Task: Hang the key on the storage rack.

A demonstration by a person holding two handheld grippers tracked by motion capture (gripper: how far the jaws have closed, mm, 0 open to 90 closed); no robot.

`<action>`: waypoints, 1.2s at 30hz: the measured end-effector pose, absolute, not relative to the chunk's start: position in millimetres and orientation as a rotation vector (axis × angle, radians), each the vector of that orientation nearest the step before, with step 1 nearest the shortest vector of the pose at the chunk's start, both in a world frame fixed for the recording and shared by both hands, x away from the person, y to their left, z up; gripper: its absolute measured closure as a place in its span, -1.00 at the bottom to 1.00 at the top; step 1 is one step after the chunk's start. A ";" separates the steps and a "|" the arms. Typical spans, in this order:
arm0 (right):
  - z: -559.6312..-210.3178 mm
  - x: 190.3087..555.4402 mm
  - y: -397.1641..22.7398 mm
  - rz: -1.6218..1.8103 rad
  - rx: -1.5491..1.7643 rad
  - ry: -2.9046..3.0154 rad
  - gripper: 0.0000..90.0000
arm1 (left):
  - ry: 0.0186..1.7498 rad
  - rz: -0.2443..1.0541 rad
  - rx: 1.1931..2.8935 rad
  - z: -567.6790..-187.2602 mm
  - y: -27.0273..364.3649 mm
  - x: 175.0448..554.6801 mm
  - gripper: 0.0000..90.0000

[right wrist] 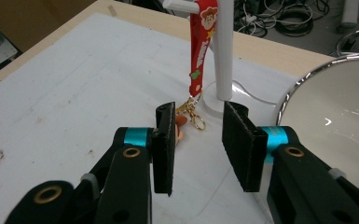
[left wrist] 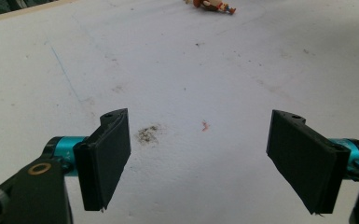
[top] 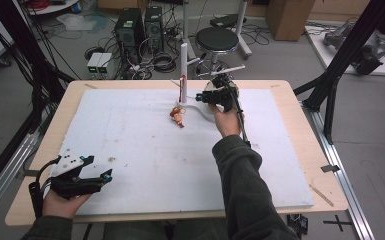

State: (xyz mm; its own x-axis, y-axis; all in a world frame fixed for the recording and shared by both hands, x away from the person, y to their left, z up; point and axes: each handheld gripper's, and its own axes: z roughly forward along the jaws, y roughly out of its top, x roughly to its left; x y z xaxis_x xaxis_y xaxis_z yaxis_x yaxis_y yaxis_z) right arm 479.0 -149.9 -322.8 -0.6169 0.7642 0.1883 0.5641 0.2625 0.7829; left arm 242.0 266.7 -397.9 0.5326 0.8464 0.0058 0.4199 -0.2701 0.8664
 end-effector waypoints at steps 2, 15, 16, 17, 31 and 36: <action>-324.4 477.3 -155.1 1.308 1.235 2.314 0.39 | 1.038 0.607 1.887 -397.9 267.0 242.1 -0.51; -331.9 463.9 -177.9 1.432 1.159 2.317 0.20 | 1.045 0.606 1.889 -398.9 267.7 243.3 -0.51; -332.2 462.7 -178.9 1.442 1.166 2.322 0.18 | 1.043 0.606 1.891 -398.8 267.7 243.5 -0.51; -332.9 462.2 -180.3 1.448 1.158 2.323 0.17 | 1.043 0.605 1.891 -398.9 267.6 243.5 -0.51; -341.0 446.8 -193.1 1.502 1.122 2.341 -0.07 | 1.044 0.604 1.892 -399.1 266.9 243.7 -0.51; -339.6 441.4 -195.2 1.520 1.102 2.338 -0.13 | 1.046 0.605 1.889 -399.2 267.3 242.8 -0.51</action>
